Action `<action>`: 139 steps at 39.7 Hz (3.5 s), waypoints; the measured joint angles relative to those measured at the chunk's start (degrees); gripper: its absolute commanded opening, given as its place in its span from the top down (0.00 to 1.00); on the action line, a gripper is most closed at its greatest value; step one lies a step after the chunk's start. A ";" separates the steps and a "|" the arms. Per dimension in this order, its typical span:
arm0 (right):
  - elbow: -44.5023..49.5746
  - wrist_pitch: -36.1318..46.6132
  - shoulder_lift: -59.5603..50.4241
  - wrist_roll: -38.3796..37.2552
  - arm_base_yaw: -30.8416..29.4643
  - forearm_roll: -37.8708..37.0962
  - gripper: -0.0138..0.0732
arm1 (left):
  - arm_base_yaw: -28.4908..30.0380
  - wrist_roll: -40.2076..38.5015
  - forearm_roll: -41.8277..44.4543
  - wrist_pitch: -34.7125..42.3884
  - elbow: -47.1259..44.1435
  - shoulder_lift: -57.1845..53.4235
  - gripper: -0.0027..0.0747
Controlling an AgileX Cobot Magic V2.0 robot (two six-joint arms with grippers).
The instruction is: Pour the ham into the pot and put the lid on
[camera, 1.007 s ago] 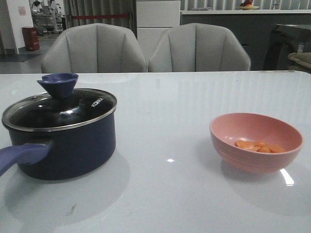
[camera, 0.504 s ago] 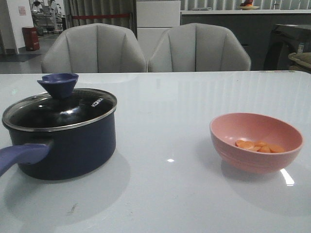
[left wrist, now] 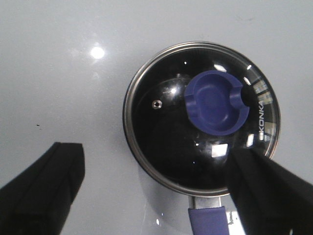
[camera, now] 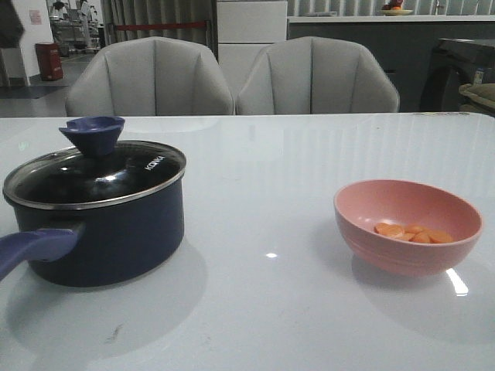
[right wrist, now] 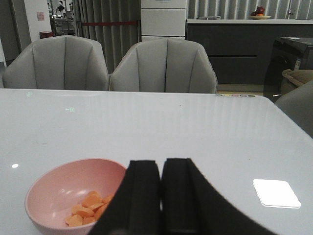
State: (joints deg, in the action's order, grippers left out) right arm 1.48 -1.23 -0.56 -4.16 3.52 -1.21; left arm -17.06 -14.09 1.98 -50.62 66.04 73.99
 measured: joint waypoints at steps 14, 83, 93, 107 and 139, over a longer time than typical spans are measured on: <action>0.00 0.00 0.00 0.00 0.00 0.00 0.67 | -5.91 -5.69 0.00 -9.81 16.58 19.31 0.15; 0.00 0.00 0.00 0.00 0.00 0.00 0.67 | -5.91 -10.74 -2.73 -21.39 28.91 35.44 0.82; 0.00 0.00 0.00 0.00 0.00 0.00 0.67 | -5.91 -9.78 -2.72 -20.56 32.65 35.32 0.82; 0.00 0.00 0.00 0.00 0.00 0.00 0.67 | -1.02 -4.85 -2.95 -20.65 32.13 29.74 0.82; 0.00 0.00 0.00 0.00 0.00 0.00 0.67 | 24.91 4.44 -1.41 -5.92 -2.54 17.05 0.82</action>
State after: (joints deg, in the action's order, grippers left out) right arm 1.48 -1.23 -0.56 -4.16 3.52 -1.21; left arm 7.85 -9.65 0.58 -56.54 63.49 91.04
